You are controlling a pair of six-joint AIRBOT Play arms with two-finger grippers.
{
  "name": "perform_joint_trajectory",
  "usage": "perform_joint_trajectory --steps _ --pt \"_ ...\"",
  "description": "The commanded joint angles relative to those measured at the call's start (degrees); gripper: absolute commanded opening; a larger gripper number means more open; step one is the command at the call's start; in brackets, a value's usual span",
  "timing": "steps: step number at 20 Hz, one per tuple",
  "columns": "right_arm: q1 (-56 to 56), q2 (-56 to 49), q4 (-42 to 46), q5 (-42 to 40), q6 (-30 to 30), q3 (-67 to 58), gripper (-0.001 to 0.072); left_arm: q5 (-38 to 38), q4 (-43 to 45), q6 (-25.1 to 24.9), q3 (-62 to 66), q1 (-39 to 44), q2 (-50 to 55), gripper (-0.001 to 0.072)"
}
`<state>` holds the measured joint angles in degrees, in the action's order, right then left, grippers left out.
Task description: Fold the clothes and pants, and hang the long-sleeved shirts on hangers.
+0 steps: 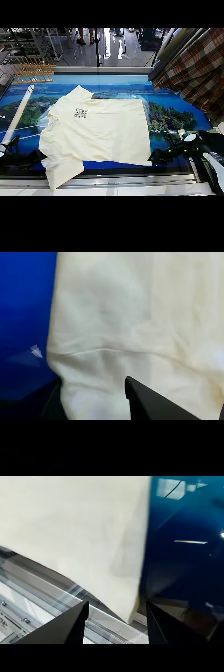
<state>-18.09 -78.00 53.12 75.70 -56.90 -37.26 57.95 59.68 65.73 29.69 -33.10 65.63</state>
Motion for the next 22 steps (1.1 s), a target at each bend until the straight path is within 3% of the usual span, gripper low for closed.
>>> perform_joint_trajectory --steps 1,3,4,6,11,14,16,19,21,22 --pt "2.4 -1.8 0.8 -1.3 0.0 0.1 0.0348 -0.9 1.1 -0.2 -0.2 1.3 3.7 0.0294" --pt "3.0 -2.3 0.7 -1.2 0.0 0.0 0.0227 -0.1 0.9 -0.2 -0.2 2.2 4.3 0.0070" --pt "3.0 -2.2 0.4 -0.4 0.0 0.0 0.0116 0.3 0.5 -0.2 -0.1 2.3 4.2 0.0006" --pt "3.0 -1.9 0.1 2.0 0.4 -0.2 0.0015 2.7 -0.4 -1.0 0.8 2.3 4.1 0.0005" --pt "3.0 11.1 -0.6 12.2 -1.6 -13.2 0.0013 21.7 -8.8 -3.6 16.7 2.2 -4.1 0.0003" --pt "1.6 26.7 0.1 11.7 -4.8 -30.4 0.0012 32.7 -29.1 -1.2 36.5 -1.0 -12.7 0.0004" --pt "0.1 35.6 2.5 7.6 -6.1 -43.9 0.0012 32.2 -48.2 0.3 49.9 -6.0 -17.0 0.0005" --pt "-1.0 42.6 7.6 0.4 -6.9 -64.8 0.0012 23.0 -80.9 2.3 69.9 -18.3 -20.0 0.0004" --pt "-0.9 42.7 11.5 -4.0 -6.9 -77.8 0.0012 13.2 -94.9 4.0 80.9 -25.9 -18.9 0.0004" --pt "-0.9 42.0 12.8 -5.7 -6.9 -82.9 0.0012 9.4 -97.4 4.8 84.6 -28.5 -17.8 0.0004"
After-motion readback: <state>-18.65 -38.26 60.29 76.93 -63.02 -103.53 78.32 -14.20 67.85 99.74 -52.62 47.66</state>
